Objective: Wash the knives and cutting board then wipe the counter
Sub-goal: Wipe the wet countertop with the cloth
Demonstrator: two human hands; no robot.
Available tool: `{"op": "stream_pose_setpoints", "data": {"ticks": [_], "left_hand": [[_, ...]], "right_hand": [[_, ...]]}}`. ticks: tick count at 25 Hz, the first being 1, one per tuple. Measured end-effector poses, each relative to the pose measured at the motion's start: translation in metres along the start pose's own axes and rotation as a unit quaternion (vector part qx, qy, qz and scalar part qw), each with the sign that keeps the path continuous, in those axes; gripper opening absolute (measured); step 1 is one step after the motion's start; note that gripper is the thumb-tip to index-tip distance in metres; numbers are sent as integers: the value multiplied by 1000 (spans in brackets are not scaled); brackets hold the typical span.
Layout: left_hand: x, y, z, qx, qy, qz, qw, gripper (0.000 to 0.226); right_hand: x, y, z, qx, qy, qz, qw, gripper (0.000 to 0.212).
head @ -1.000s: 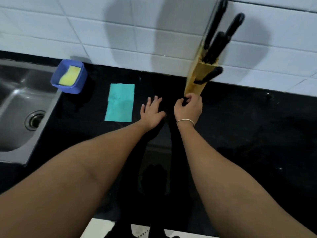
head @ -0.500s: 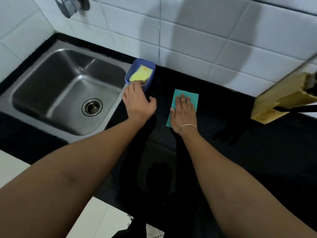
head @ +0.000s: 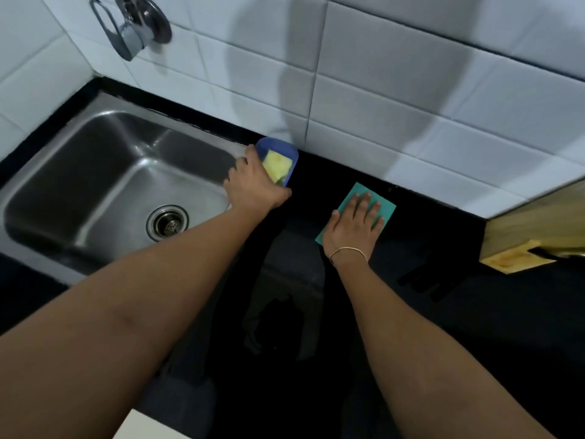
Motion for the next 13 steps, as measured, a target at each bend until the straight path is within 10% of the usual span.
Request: {"op": "stream_pose_setpoints", "data": {"ticks": [13], "left_hand": [[-9, -68, 42, 74, 104, 95, 987, 106]], "right_hand": [[-46, -89, -14, 50, -27, 212, 976, 68]]}}
Point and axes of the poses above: each hand's wrist, its own x-axis away from the middle knuckle, its own z-axis out of the back of the hand, y = z × x, the point moved 8 cm from there along -x, towards the middle knuckle, and after that the axes turned 5 degrees about y, right-handed, at the moved point
